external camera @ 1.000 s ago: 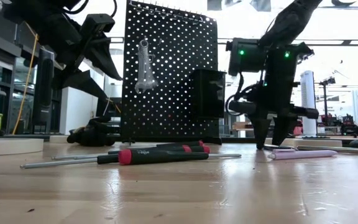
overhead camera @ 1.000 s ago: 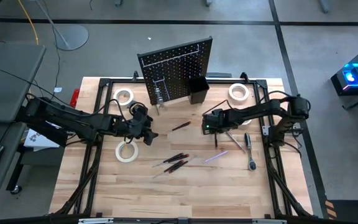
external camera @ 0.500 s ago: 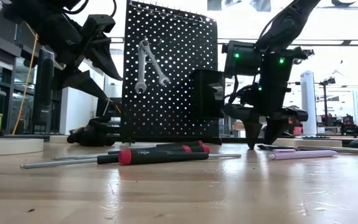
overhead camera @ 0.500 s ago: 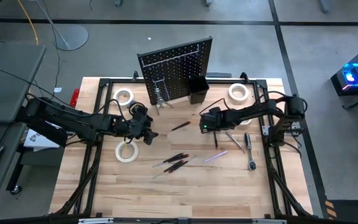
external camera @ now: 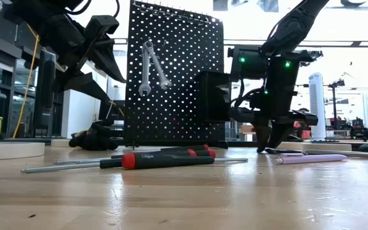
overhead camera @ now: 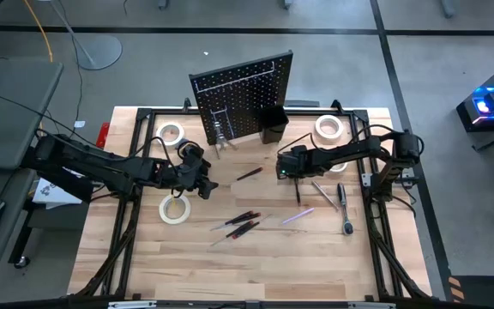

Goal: Hang tools onto peg board
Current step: Put the black pen into the black bin on the peg board

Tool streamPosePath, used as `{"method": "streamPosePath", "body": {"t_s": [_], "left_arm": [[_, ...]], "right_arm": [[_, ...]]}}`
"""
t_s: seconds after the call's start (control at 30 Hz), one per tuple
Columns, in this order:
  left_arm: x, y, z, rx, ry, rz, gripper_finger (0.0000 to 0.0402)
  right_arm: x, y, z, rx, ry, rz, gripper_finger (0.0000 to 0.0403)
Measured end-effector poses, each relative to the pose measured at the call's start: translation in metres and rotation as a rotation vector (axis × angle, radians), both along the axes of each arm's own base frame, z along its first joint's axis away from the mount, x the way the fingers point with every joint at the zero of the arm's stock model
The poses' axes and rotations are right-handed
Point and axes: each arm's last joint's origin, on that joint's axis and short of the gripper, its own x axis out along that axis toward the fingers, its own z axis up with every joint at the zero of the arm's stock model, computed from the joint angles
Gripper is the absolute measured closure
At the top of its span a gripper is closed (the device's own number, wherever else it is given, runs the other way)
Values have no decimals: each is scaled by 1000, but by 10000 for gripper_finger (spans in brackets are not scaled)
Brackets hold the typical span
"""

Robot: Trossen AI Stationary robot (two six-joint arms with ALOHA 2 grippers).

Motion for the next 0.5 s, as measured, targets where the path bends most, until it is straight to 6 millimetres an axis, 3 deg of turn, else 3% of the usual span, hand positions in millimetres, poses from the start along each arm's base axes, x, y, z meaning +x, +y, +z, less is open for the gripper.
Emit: {"method": "streamPosePath", "body": {"t_s": [0.27, 0.5], "left_arm": [[0, 0, 0, -6, 1, -5, 151], [0, 0, 0, -11, 4, -10, 151]], "right_arm": [[1, 12, 1, 14, -14, -49, 319], [8, 17, 10, 132, 4, -45, 316]]}}
